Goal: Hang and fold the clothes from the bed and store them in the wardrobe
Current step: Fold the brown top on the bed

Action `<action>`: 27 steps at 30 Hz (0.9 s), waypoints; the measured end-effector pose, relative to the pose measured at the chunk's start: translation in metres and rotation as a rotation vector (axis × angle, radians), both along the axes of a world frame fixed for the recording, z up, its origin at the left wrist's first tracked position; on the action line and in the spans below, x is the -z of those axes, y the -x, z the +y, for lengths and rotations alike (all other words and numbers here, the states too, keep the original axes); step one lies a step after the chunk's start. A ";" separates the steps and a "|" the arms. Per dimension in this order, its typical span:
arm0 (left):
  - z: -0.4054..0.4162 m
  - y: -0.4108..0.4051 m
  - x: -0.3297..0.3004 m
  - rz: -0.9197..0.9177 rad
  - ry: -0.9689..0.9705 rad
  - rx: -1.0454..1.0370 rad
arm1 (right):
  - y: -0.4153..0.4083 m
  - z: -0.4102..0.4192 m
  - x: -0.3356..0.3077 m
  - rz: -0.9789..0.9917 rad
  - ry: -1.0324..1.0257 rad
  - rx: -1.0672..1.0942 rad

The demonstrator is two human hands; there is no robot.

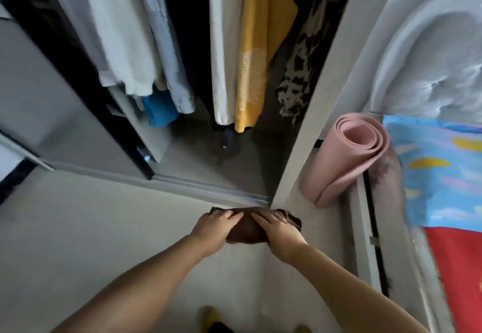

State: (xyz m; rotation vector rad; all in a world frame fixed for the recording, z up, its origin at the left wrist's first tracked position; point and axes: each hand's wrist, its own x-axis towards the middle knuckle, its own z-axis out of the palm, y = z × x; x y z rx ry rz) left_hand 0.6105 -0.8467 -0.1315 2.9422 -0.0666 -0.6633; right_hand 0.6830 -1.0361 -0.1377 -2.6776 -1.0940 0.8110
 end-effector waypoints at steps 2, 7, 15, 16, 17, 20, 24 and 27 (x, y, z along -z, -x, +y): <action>0.038 0.002 0.008 0.009 -0.012 -0.029 | -0.001 0.039 0.006 0.018 0.006 -0.021; 0.087 -0.013 0.041 0.048 0.010 -0.055 | -0.024 0.090 0.034 0.066 0.058 -0.063; 0.137 -0.083 0.125 0.110 0.006 -0.116 | -0.100 0.143 0.113 0.116 0.085 -0.094; 0.144 -0.095 0.139 0.112 0.000 -0.120 | -0.112 0.150 0.126 0.118 0.087 -0.096; 0.150 -0.105 0.152 0.128 -0.002 -0.121 | -0.123 0.157 0.139 0.125 0.097 -0.105; 0.164 -0.135 0.205 0.179 0.000 -0.147 | -0.154 0.173 0.189 0.139 0.133 -0.112; 0.180 -0.181 0.284 0.172 -0.017 -0.082 | -0.193 0.186 0.264 0.153 0.163 -0.084; 0.182 -0.209 0.333 0.165 -0.026 -0.012 | -0.216 0.188 0.313 0.151 0.177 -0.062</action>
